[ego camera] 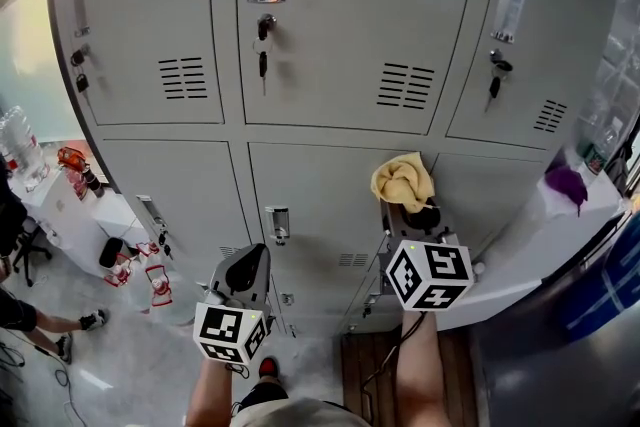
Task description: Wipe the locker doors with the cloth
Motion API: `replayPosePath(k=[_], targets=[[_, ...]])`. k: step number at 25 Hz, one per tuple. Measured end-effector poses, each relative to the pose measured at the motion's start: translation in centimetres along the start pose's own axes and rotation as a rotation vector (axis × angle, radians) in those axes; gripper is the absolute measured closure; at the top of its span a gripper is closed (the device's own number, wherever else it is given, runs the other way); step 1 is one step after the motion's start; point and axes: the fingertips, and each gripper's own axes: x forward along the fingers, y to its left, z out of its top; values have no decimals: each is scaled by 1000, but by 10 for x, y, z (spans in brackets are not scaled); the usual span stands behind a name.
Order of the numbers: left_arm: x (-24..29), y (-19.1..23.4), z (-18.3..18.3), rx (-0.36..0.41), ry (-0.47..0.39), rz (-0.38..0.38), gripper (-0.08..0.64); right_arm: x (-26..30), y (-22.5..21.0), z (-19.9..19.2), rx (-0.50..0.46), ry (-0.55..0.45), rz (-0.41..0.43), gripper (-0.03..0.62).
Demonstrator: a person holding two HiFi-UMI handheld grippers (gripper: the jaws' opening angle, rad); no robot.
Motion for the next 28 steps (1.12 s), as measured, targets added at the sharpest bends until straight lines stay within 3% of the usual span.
replayPosePath(k=[11,17,28], targets=[[-18,10,1,5,5,45,537,-27,67,-4,1,-30,156,410],[-32,25,1,9,15,89,537,-12,114,-28,20,10,268,410],[-57,60,0,20,28,174,537,12,176,-51,34,47,382,410]])
